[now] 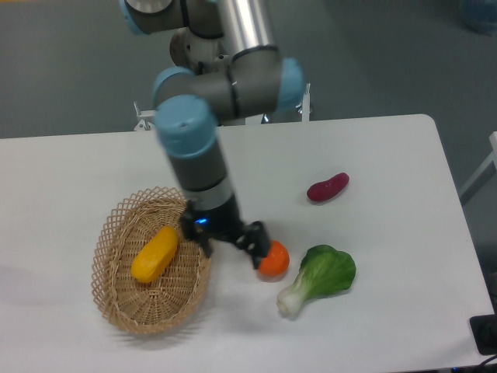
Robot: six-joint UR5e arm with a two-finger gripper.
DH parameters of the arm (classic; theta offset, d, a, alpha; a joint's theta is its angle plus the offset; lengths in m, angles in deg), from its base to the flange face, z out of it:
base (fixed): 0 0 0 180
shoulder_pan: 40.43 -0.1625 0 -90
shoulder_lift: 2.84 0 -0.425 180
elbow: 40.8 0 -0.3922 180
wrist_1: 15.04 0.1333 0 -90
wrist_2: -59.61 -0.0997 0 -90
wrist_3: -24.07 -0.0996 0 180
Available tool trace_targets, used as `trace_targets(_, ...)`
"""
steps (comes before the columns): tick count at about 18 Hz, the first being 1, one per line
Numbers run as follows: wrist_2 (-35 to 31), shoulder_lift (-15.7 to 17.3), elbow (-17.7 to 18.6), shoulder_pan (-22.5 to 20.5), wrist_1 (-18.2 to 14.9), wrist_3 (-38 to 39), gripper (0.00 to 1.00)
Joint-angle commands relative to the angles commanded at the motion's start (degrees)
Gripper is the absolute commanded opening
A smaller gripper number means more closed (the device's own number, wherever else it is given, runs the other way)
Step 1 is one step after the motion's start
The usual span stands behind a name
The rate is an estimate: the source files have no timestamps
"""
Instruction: Place the mango in the basket
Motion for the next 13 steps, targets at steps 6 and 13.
trace_targets(6,4.7,3.0,-5.0,-8.0,-15.7,-15.1,1.00)
trace_targets(13,5.8,4.0,-9.1,-10.6,-25.2,-20.8,1.00)
